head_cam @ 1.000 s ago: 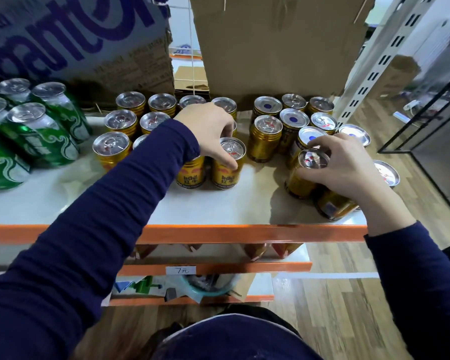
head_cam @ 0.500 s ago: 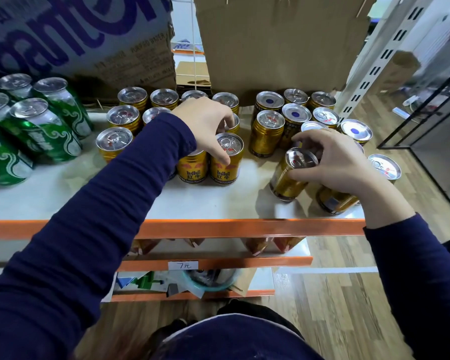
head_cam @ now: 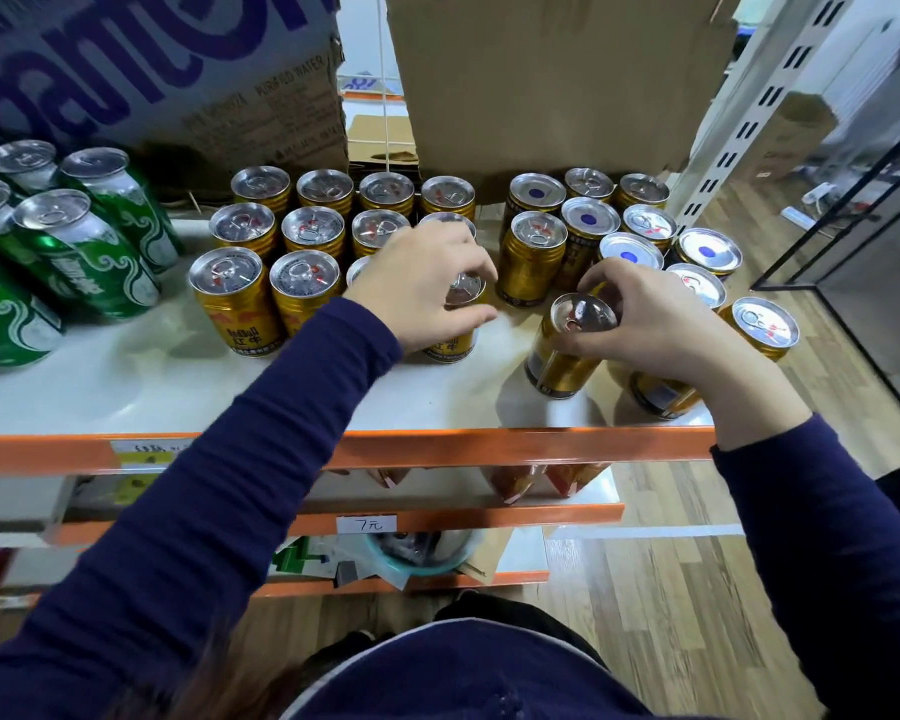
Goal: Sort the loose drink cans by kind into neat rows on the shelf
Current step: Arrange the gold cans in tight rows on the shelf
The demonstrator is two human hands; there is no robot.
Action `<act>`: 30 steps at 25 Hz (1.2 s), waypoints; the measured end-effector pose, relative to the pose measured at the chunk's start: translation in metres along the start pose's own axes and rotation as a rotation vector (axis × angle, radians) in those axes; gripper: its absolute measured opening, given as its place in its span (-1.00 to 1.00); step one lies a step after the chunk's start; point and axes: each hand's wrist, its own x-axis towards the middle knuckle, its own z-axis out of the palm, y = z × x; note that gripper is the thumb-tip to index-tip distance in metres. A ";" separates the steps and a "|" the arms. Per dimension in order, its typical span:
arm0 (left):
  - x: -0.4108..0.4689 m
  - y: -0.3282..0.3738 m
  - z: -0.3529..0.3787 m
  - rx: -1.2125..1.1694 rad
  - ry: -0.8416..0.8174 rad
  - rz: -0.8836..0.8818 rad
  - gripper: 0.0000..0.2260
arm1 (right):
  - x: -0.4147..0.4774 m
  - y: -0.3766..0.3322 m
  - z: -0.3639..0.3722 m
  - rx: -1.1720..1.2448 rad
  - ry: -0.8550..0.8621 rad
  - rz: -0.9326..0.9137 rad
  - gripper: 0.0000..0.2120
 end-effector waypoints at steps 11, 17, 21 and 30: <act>-0.008 0.013 0.024 -0.068 0.119 0.023 -0.72 | -0.009 -0.003 0.009 -0.044 0.009 -0.014 -0.37; -0.050 -0.010 0.008 -0.068 0.229 -0.035 -0.72 | 0.001 -0.039 -0.011 0.161 -0.216 -0.330 -0.43; -0.109 -0.040 -0.005 -0.002 0.470 -0.209 -0.83 | 0.025 -0.097 -0.009 0.118 -0.291 -0.524 -0.44; -0.222 -0.145 -0.018 0.147 0.435 -0.702 -0.77 | 0.042 -0.228 0.054 -0.081 -0.328 -0.820 -0.44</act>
